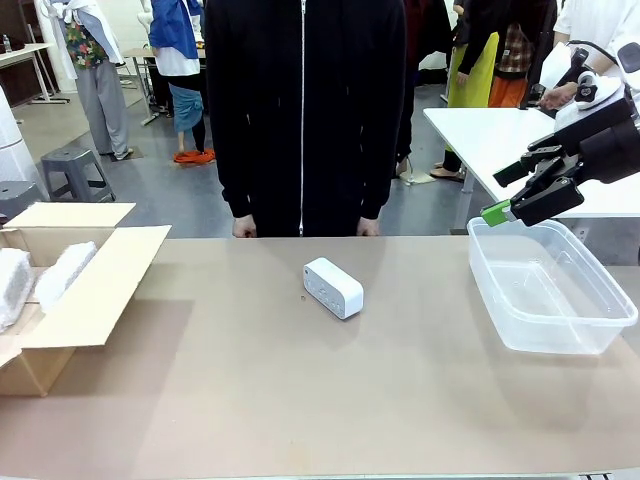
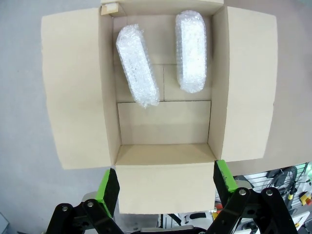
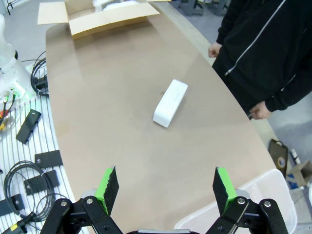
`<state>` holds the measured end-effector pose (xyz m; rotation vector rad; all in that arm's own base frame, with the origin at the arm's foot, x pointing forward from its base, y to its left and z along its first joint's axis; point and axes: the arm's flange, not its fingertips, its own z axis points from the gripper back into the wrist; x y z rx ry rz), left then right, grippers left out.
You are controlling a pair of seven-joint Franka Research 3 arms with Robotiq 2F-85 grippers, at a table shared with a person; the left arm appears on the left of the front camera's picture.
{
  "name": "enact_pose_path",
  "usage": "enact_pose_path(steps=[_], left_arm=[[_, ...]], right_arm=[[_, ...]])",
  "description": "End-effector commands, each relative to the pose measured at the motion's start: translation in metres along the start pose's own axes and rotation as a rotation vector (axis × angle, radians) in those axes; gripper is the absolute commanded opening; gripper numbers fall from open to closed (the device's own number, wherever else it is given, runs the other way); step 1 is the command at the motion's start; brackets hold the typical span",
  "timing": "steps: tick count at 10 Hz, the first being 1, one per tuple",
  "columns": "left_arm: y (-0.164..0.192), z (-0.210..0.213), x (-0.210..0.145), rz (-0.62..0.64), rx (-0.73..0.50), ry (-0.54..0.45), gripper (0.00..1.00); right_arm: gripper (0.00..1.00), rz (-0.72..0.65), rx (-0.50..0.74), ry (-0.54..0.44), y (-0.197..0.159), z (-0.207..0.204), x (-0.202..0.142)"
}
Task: Separate and place wrapped and unwrapped clocks.
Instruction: Pick up the Digital clock indicated by the person.
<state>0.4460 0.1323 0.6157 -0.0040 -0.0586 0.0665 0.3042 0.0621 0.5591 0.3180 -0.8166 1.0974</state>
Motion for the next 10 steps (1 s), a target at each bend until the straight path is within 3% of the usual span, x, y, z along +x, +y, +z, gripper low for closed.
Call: enact_pose_path(steps=[1,3,4,5,7,10], left_arm=[[0.001,0.002,0.000,0.001,0.002,-0.015,1.00],[0.000,0.000,0.000,0.000,0.000,0.000,1.00],[-0.050,0.009,-0.018,-0.215,-0.062,-0.111,1.00],[-0.090,0.015,-0.040,-0.398,-0.100,-0.162,1.00],[-0.140,0.004,-0.089,-0.727,-0.212,-0.151,1.00],[-0.178,-0.038,-0.147,-0.975,-0.414,-0.159,1.00]], right_arm=[[1.00,-0.003,0.017,-0.012,0.000,-0.001,-0.001],[1.00,-0.003,0.017,-0.012,0.000,-0.001,-0.001],[1.00,-0.003,0.017,-0.012,0.000,-0.001,-0.001],[1.00,-0.003,0.017,-0.012,0.000,-0.001,-0.001],[1.00,-0.003,0.017,-0.012,0.000,-0.001,-0.001],[1.00,-0.003,0.017,-0.012,0.000,-0.001,-0.001]])
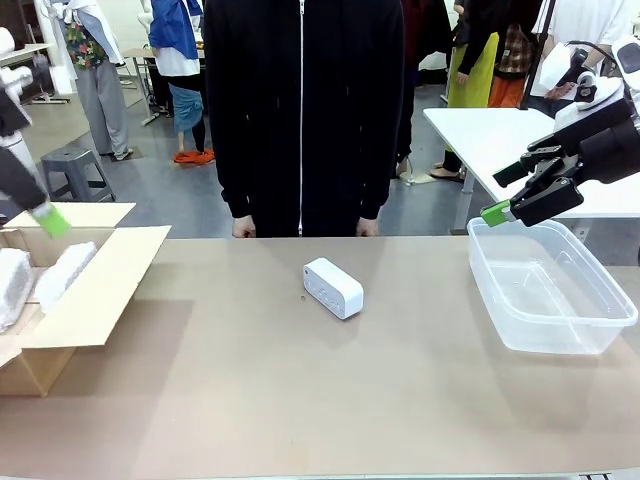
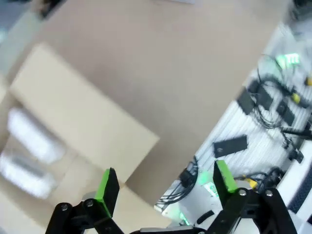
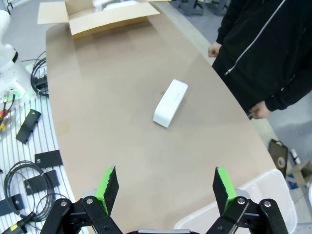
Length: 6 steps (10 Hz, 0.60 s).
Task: Separate and place wrapped and unwrapped clocks.
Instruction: Pick up the Digital clock indicated by the person.
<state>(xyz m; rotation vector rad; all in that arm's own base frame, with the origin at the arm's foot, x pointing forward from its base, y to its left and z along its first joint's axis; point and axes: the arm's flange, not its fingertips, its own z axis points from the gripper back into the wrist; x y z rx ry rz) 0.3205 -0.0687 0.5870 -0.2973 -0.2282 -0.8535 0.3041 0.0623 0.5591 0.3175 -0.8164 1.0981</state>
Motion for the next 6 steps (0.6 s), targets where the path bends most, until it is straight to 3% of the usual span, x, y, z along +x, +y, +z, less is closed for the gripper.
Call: enact_pose_path(steps=[1,3,4,6], left_arm=[[-0.004,-0.021,-0.025,-0.112,-0.148,-0.075,1.00],[-0.018,-0.033,-0.029,-0.059,-0.210,-0.228,1.00],[-0.025,-0.031,-0.032,-0.008,-0.167,-0.305,1.00],[-0.032,-0.022,-0.035,-0.026,-0.119,-0.474,1.00]], right_arm=[[1.00,-0.004,0.017,-0.012,-0.001,-0.001,-0.001],[1.00,-0.004,0.017,-0.012,-0.001,-0.001,-0.001],[1.00,-0.004,0.017,-0.012,-0.001,-0.001,-0.001],[1.00,-0.004,0.017,-0.012,-0.001,-0.001,-0.001]])
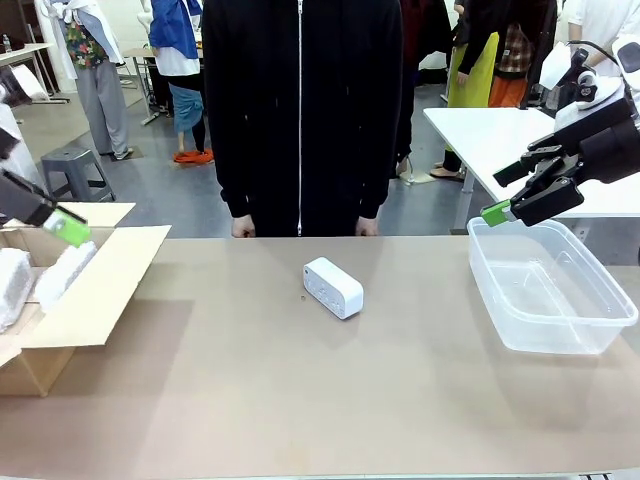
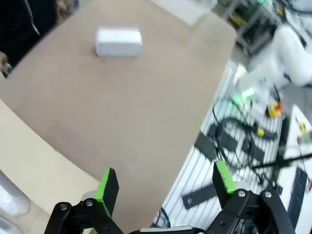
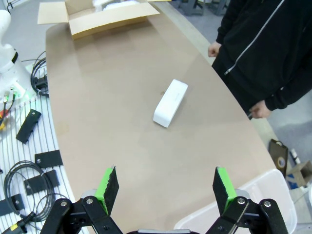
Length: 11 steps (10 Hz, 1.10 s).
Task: Separate and place wrapped and unwrapped clocks.
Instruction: Pick up the Digital clock indicated by the person.
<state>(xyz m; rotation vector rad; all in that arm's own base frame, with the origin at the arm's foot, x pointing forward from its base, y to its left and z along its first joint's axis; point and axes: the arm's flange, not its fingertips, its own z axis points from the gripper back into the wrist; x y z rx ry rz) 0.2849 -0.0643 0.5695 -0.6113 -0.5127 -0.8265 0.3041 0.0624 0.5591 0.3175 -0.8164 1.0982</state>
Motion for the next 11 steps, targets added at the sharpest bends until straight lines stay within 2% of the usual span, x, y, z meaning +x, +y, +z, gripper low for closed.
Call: enact_pose_path(steps=[1,2,3,9,10,11], left_arm=[[-0.014,-0.010,-0.006,-0.039,0.038,-0.153,1.00],[-0.015,-0.013,-0.007,-0.060,0.092,-0.201,1.00],[-0.016,-0.017,-0.007,-0.087,0.134,-0.202,1.00],[-0.014,-0.021,-0.006,-0.088,0.162,-0.143,1.00],[-0.016,-0.022,-0.006,-0.099,0.151,-0.080,1.00],[-0.007,-0.002,0.022,-0.076,0.139,-0.143,1.00]], right_arm=[[1.00,-0.004,0.017,-0.012,-0.001,-0.001,-0.001],[1.00,-0.004,0.017,-0.012,-0.001,-0.001,-0.001],[1.00,-0.004,0.017,-0.012,-0.001,-0.001,-0.001],[1.00,-0.004,0.017,-0.012,-0.001,-0.001,-0.001],[1.00,-0.004,0.017,-0.012,-0.001,-0.001,-0.001],[1.00,-0.004,0.017,-0.012,-0.001,-0.001,-0.001]])
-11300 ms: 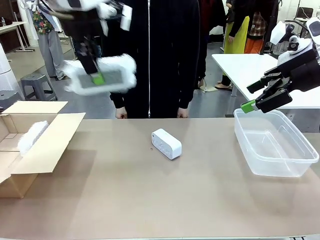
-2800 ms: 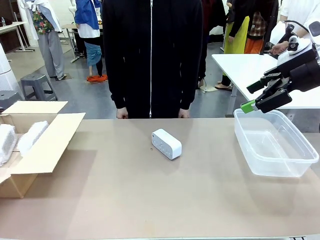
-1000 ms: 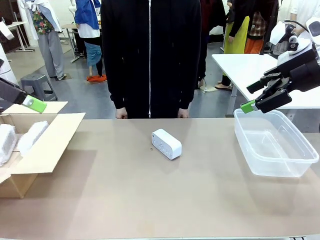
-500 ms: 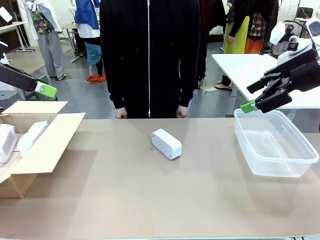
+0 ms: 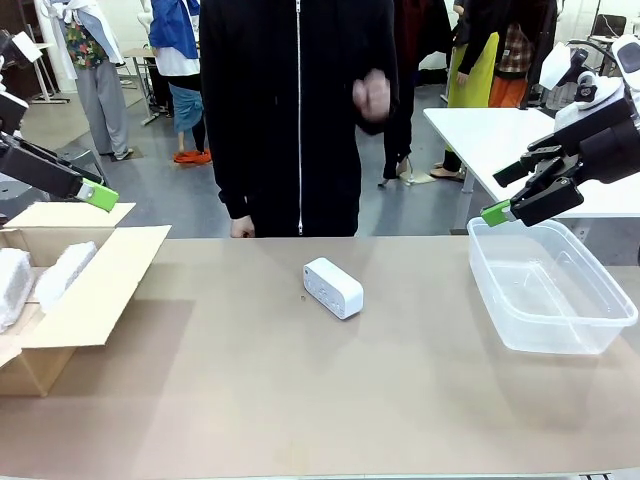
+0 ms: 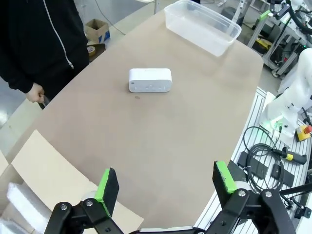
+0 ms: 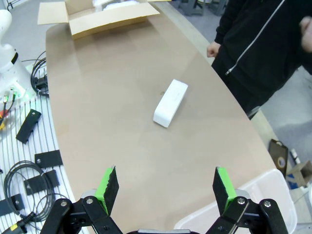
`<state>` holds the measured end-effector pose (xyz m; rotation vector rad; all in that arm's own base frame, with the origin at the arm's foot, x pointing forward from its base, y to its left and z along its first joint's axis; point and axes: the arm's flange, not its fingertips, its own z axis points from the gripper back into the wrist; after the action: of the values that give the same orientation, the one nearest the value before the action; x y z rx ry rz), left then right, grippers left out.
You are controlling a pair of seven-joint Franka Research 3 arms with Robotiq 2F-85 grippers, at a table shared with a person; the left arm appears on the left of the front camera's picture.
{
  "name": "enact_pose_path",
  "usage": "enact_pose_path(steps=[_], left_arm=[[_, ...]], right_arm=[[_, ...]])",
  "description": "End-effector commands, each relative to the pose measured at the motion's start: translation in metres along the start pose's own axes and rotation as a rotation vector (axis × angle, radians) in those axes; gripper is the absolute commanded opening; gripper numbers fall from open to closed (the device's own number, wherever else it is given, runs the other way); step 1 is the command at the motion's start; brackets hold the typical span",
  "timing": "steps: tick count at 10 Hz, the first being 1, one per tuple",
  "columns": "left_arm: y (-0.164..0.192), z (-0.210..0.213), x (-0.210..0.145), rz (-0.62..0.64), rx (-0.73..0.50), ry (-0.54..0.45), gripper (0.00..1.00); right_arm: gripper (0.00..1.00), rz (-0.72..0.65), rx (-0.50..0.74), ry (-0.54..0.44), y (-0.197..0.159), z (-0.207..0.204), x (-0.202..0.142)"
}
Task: Separate and place wrapped and unwrapped clocks.
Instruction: Pick up the Digital clock indicated by the person.
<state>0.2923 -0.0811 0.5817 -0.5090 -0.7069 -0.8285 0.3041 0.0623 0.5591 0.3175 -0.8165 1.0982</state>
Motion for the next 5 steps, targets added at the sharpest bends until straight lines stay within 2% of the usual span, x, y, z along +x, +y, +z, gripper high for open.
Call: enact_pose_path(steps=[1,5], left_arm=[[-0.0005,0.0019,0.0018,0.012,-0.006,-0.022,1.00],[-0.0005,0.0019,0.0018,0.012,-0.006,-0.022,1.00]], right_arm=[[1.00,-0.004,0.017,-0.012,-0.0007,-0.0014,-0.0007],[1.00,-0.004,0.017,-0.012,-0.0007,-0.0014,-0.0007]])
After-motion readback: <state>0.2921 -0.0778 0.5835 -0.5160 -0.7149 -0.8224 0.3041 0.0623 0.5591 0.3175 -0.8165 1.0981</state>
